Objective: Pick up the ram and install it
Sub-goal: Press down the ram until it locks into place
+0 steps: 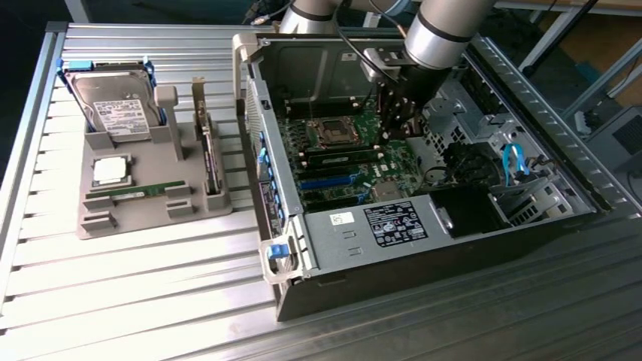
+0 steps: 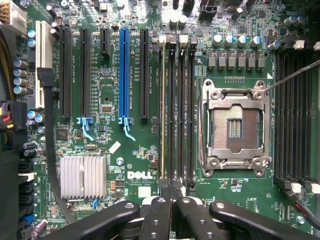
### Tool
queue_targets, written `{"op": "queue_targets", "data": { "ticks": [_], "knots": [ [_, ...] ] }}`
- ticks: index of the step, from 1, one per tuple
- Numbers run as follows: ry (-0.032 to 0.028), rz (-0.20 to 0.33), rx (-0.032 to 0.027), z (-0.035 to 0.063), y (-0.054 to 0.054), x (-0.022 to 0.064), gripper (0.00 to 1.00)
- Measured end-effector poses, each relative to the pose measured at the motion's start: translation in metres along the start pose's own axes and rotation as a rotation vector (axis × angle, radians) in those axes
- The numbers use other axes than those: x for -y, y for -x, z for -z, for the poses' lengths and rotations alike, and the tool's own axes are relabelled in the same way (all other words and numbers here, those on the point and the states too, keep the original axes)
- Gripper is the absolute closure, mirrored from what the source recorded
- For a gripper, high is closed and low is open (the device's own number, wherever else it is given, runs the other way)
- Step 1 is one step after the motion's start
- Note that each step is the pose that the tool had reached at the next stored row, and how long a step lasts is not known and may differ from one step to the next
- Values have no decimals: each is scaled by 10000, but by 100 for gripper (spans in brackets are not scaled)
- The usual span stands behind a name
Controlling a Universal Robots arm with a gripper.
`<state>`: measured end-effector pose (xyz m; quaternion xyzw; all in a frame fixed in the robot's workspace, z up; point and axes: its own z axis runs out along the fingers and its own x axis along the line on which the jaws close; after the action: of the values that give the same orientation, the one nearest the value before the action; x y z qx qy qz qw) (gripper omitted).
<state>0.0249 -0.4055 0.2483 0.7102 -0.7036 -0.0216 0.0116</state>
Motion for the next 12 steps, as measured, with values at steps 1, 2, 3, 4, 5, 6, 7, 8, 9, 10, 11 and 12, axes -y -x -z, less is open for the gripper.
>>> {"op": "queue_targets", "data": {
  "ticks": [1, 2, 3, 4, 5, 6, 7, 8, 9, 10, 11, 12],
  "knots": [
    [-40, 6, 0, -1, 0, -9, 90],
    [-86, 16, -1, -1, 0, -19, 90],
    [-124, 24, -2, -1, 0, -27, 90],
    [-203, 44, -2, -2, 1, -40, 90],
    [-204, 47, -3, -2, 0, -40, 90],
    [-205, 47, -3, -4, 1, -40, 90],
    [-213, 47, -3, -20, 1, -39, 90],
    [-222, 46, -3, -43, 0, -38, 90],
    [-228, 46, -4, -59, 0, -37, 90],
    [-235, 47, -4, -77, 0, -36, 90],
    [-237, 46, -5, -79, -1, -37, 90],
    [-237, 47, -6, -79, -1, -37, 90]
  ]
}}
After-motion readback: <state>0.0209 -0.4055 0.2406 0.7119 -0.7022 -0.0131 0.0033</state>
